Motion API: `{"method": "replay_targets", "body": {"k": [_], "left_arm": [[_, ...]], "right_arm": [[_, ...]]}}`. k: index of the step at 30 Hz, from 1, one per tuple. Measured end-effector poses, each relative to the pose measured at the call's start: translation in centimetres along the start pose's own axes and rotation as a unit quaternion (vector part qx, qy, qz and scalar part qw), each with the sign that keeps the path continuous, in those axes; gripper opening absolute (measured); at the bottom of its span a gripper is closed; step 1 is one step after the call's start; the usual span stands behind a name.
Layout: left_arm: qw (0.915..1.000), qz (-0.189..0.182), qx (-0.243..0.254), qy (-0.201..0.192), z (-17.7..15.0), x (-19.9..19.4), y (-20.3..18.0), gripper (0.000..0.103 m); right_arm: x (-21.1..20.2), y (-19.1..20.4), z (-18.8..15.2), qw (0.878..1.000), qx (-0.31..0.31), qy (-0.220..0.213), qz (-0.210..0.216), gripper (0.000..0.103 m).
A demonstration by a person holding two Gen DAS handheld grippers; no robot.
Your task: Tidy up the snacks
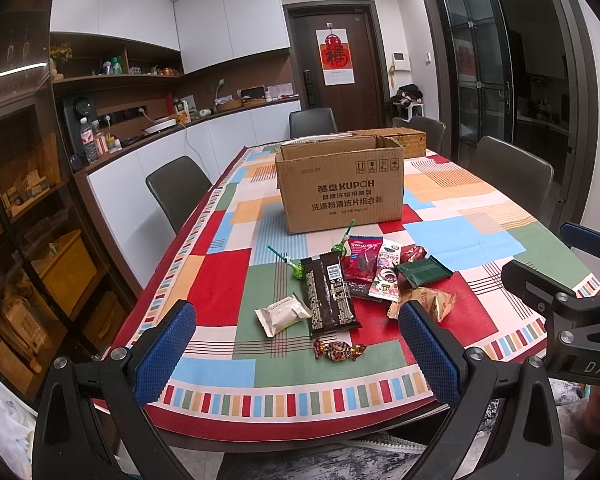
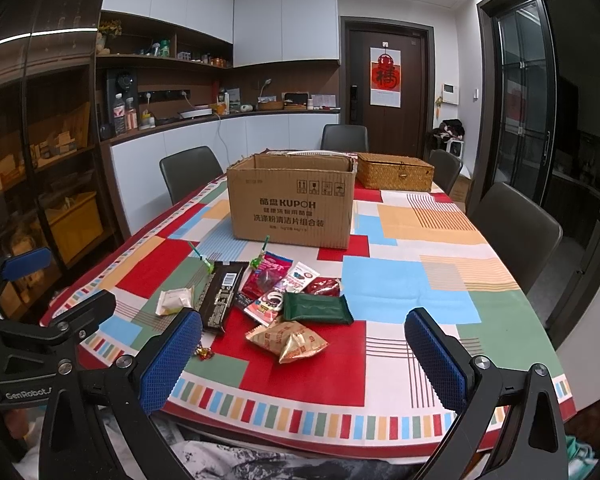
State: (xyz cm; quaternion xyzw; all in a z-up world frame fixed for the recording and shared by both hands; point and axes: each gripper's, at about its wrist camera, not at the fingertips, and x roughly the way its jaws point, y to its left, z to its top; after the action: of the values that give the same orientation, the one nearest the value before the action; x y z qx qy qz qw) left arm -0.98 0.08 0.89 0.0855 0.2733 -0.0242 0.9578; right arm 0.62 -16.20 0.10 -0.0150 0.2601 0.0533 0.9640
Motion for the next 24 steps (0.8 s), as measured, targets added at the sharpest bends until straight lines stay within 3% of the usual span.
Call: {"method": "replay_targets", "body": {"k": [13, 24], "left_arm": [[0.9999, -0.009, 0.0, 0.013, -0.1, 0.8, -0.1, 0.103], [0.998, -0.035, 0.009, 0.051, -0.1, 4.1, 0.2, 0.102]], "right_arm": [[0.0, -0.2, -0.1, 1.0, -0.003, 0.006, -0.001, 0.103], [3.4, 0.1, -0.3, 0.999, -0.008, 0.05, 0.004, 0.103]]}}
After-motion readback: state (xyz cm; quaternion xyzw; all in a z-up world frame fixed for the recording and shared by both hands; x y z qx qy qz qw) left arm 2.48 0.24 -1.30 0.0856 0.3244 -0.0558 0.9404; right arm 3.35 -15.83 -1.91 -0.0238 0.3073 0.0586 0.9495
